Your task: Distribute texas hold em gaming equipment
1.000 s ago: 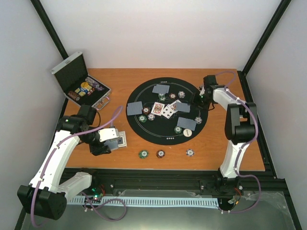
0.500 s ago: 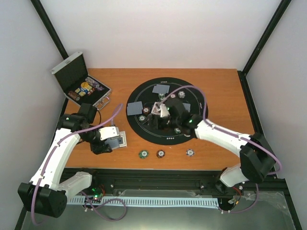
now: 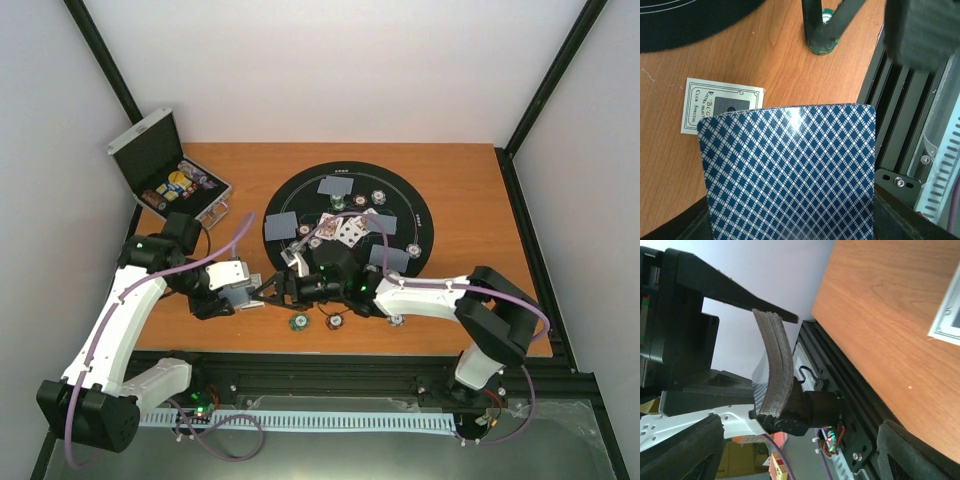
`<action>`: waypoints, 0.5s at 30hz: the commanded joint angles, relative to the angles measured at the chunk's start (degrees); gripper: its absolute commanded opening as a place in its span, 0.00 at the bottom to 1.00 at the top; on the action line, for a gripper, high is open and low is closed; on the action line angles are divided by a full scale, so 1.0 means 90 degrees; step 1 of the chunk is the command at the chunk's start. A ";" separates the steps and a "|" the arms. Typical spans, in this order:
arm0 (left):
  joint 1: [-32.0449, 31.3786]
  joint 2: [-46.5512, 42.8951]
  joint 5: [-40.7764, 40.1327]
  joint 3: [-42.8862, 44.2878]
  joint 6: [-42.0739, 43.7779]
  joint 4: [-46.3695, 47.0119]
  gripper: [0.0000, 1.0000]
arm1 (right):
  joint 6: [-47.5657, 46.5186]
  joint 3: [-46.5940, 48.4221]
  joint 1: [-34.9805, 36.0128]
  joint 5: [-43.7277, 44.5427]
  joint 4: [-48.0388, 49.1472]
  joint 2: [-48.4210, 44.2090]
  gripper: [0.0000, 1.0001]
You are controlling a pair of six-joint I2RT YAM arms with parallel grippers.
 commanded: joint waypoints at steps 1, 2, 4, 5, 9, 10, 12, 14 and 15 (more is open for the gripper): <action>0.0000 -0.0005 0.0166 0.0281 -0.0071 -0.0175 0.01 | 0.0307 0.0357 0.0199 -0.0179 0.0863 0.0370 0.83; 0.0000 -0.0001 0.0176 0.0294 -0.0075 -0.0184 0.01 | 0.0347 0.0426 0.0221 -0.0205 0.0926 0.0460 0.82; 0.0000 0.0000 0.0197 0.0307 -0.0073 -0.0204 0.01 | 0.0405 0.0588 0.0258 -0.0238 0.0988 0.0618 0.82; 0.0000 -0.0010 0.0198 0.0307 -0.0073 -0.0220 0.01 | 0.0417 0.0666 0.0269 -0.0269 0.0982 0.0724 0.82; 0.0000 -0.0066 0.0179 0.0260 -0.0057 -0.0225 0.01 | 0.0422 0.0906 0.0294 -0.0348 0.0926 0.0958 0.82; 0.0000 -0.0073 0.0171 0.0255 -0.0044 -0.0233 0.01 | 0.0438 0.0951 0.0294 -0.0367 0.0918 0.1011 0.82; 0.0000 -0.0088 0.0190 0.0259 -0.0044 -0.0254 0.01 | 0.0518 0.1052 0.0297 -0.0422 0.0992 0.1151 0.81; 0.0000 -0.0097 0.0207 0.0273 -0.0043 -0.0271 0.01 | 0.0611 0.1151 0.0305 -0.0463 0.1087 0.1290 0.80; 0.0000 -0.0096 0.0208 0.0277 -0.0032 -0.0273 0.01 | 0.0637 0.1185 0.0316 -0.0476 0.1126 0.1351 0.79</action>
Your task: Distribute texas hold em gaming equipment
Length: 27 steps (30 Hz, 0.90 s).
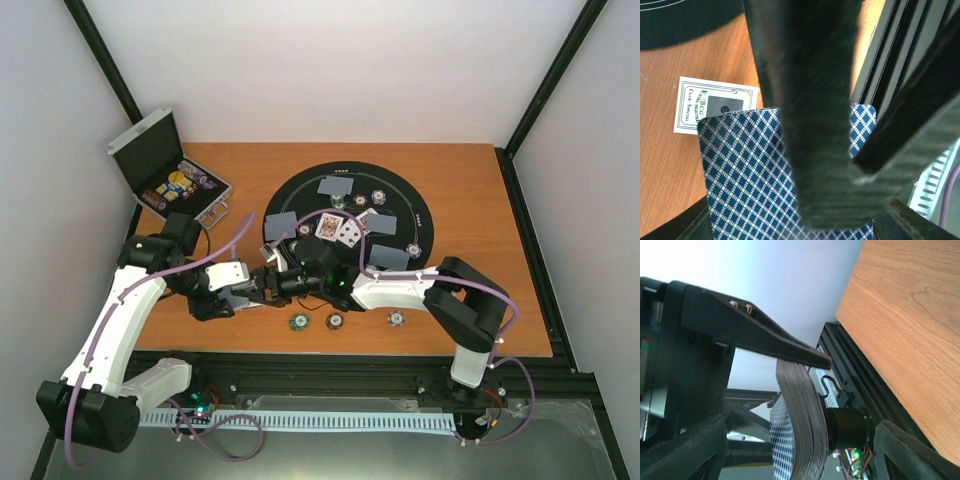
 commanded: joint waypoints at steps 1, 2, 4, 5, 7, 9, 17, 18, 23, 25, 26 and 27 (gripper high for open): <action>0.0000 -0.0091 0.0151 0.0254 -0.0036 -0.0155 0.01 | 0.0183 0.0281 0.0091 -0.0134 0.0373 0.0306 0.79; 0.0000 -0.0093 0.0152 0.0254 -0.0023 -0.0159 0.01 | 0.0199 0.0304 0.0090 -0.0145 0.0399 0.0348 0.79; 0.0000 -0.0088 0.0138 0.0265 -0.0017 -0.0174 0.01 | 0.0228 0.0327 0.0100 -0.0171 0.0442 0.0443 0.78; 0.0000 -0.0088 0.0139 0.0271 -0.0016 -0.0188 0.01 | 0.0268 0.0330 0.0100 -0.0190 0.0480 0.0487 0.77; -0.0002 -0.0100 0.0127 0.0282 -0.0006 -0.0201 0.01 | 0.0351 0.0344 0.0100 -0.0242 0.0571 0.0590 0.76; -0.0001 -0.0101 0.0129 0.0292 -0.0007 -0.0200 0.01 | 0.0422 0.0365 0.0103 -0.0304 0.0651 0.0715 0.74; 0.0000 -0.0085 0.0143 0.0329 -0.0017 -0.0228 0.01 | 0.0431 0.0335 0.0010 -0.0329 0.0699 0.0892 0.69; -0.0005 -0.0090 0.0139 0.0331 -0.0004 -0.0241 0.01 | 0.0438 0.0310 -0.0026 -0.0333 0.0702 0.0908 0.68; 0.0000 -0.0100 0.0128 0.0360 0.0003 -0.0272 0.01 | 0.0486 0.0075 -0.0236 -0.0329 0.0762 0.0905 0.65; 0.0000 -0.0119 0.0114 0.0368 0.0003 -0.0277 0.01 | 0.0439 0.0019 -0.0287 -0.0334 0.0693 0.0867 0.63; -0.0001 -0.0135 0.0119 0.0372 0.0010 -0.0277 0.01 | 0.0413 -0.0016 -0.0311 -0.0329 0.0656 0.0845 0.63; 0.0000 -0.0137 0.0118 0.0371 0.0012 -0.0283 0.01 | 0.0404 -0.0055 -0.0331 -0.0325 0.0643 0.0820 0.62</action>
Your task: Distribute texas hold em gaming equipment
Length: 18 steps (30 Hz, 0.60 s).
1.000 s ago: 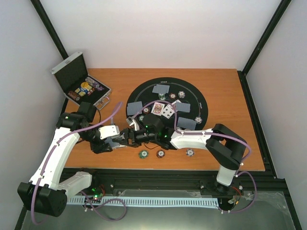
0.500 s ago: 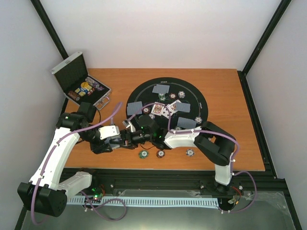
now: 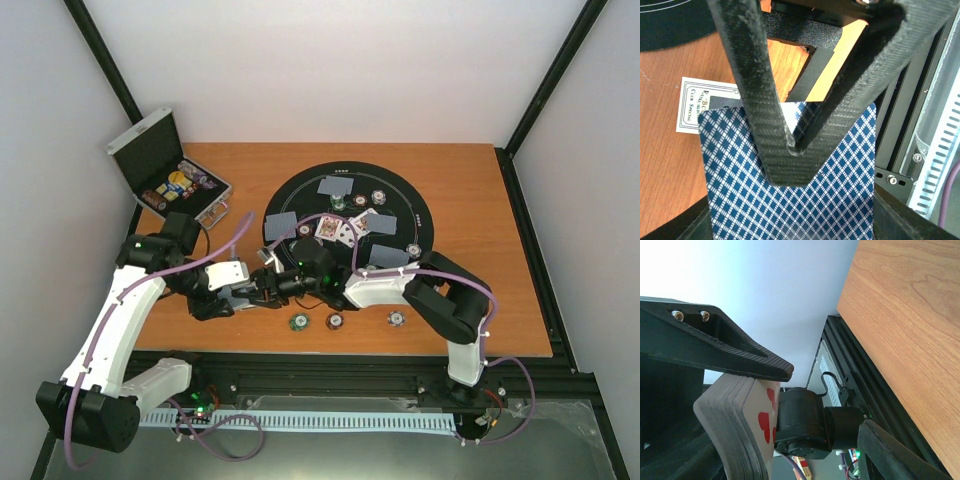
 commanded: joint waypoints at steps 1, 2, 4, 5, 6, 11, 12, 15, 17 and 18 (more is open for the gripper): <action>0.0000 -0.0132 0.0130 0.0293 0.0012 -0.0209 0.01 | -0.0068 -0.0261 -0.0211 0.0135 -0.0113 -0.0001 0.62; 0.0000 -0.0122 0.0143 0.0298 0.0017 -0.0207 0.01 | -0.0079 -0.0288 -0.0220 0.0139 -0.0136 -0.0026 0.61; 0.0000 -0.0113 0.0162 0.0314 0.0017 -0.0206 0.01 | -0.0130 -0.0308 -0.0240 0.0139 -0.0222 -0.0072 0.58; -0.0002 -0.0101 0.0170 0.0322 0.0010 -0.0211 0.01 | -0.0176 -0.0301 -0.0241 0.0148 -0.0298 -0.0078 0.56; 0.0000 -0.0102 0.0183 0.0329 0.0012 -0.0218 0.01 | -0.0229 -0.0278 -0.0242 0.0157 -0.0380 -0.0093 0.55; -0.0001 -0.0098 0.0158 0.0318 0.0026 -0.0209 0.01 | -0.0364 -0.0358 -0.0288 0.0173 -0.0620 -0.0179 0.52; 0.0000 -0.0105 0.0146 0.0308 0.0032 -0.0198 0.01 | -0.0365 -0.0384 -0.0304 0.0178 -0.0630 -0.0209 0.51; 0.0005 -0.0103 0.0152 0.0276 0.0032 -0.0176 0.01 | -0.0441 -0.0400 -0.0321 0.0198 -0.0766 -0.0315 0.49; 0.0000 -0.0087 0.0172 0.0267 0.0022 -0.0169 0.01 | -0.0524 -0.0350 -0.0334 0.0215 -0.0910 -0.0401 0.47; 0.0000 -0.0084 0.0170 0.0261 0.0022 -0.0167 0.01 | -0.0571 -0.0342 -0.0338 0.0218 -0.0991 -0.0442 0.46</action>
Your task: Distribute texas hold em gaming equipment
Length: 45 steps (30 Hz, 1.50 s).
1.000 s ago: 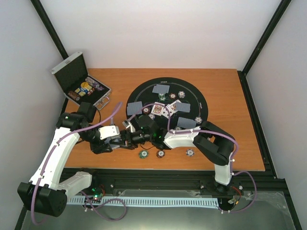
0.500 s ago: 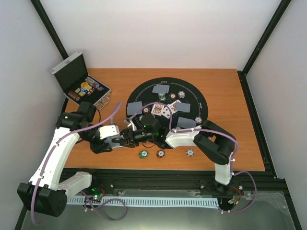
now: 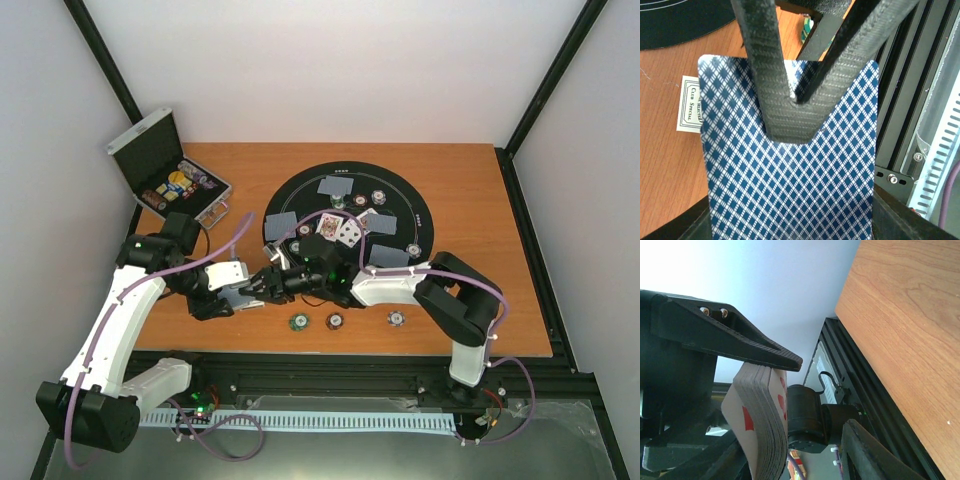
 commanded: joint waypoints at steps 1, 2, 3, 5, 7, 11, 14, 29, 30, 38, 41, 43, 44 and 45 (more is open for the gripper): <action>0.0000 -0.0084 0.0197 0.0257 0.0028 -0.0161 0.01 | -0.0295 -0.0128 -0.0193 0.0308 -0.0873 -0.0163 0.45; -0.0001 -0.0081 0.0194 0.0257 0.0035 -0.0163 0.01 | -0.0324 -0.0131 -0.0212 0.0309 -0.0933 -0.0205 0.43; 0.0000 -0.0086 0.0182 0.0257 0.0041 -0.0153 0.01 | -0.0341 -0.0146 -0.0223 0.0315 -0.0966 -0.0250 0.42; 0.0000 -0.0093 0.0164 0.0238 0.0049 -0.0131 0.01 | -0.0349 -0.0160 -0.0229 0.0318 -0.1000 -0.0324 0.36; 0.0000 -0.0091 0.0153 0.0211 0.0043 -0.0116 0.01 | -0.0323 -0.0162 -0.0229 0.0313 -0.0993 -0.0406 0.30; 0.0000 -0.0093 0.0162 0.0161 0.0042 -0.0076 0.01 | -0.0304 -0.0139 -0.0229 0.0356 -0.1033 -0.0612 0.17; -0.0002 -0.0084 0.0163 0.0157 0.0032 -0.0069 0.01 | -0.0469 -0.0020 -0.0232 0.0404 -0.1363 -0.0738 0.09; 0.0000 -0.0081 0.0058 0.0121 0.0052 -0.0032 0.01 | -0.0945 -0.0395 -0.0722 0.0307 -0.2151 -0.1510 0.03; 0.0000 -0.0077 0.0051 0.0107 0.0051 -0.0022 0.01 | -0.0980 -0.0438 -0.0802 0.0286 -0.2202 -0.1590 0.03; 0.0000 0.0036 -0.0122 -0.0024 0.0017 0.0161 0.01 | -0.1778 -0.0624 -0.2400 -0.0146 -0.3439 -0.2453 0.03; 0.0000 0.0145 -0.0272 -0.0181 -0.0020 0.0348 0.01 | -0.2325 -0.0419 -0.3583 -0.0401 -0.4113 -0.2538 0.03; 0.0000 0.0241 -0.0392 -0.0314 -0.0056 0.0497 0.01 | -0.2769 -0.0161 -0.4287 -0.0496 -0.4686 -0.2401 0.03; 0.0000 0.0289 -0.0494 -0.0373 -0.0087 0.0592 0.01 | -0.3037 0.0018 -0.4598 -0.0457 -0.4992 -0.2272 0.03; 0.0007 0.0330 -0.0587 -0.0447 -0.0097 0.0698 0.01 | -0.3255 0.0171 -0.4897 -0.0432 -0.5254 -0.2113 0.03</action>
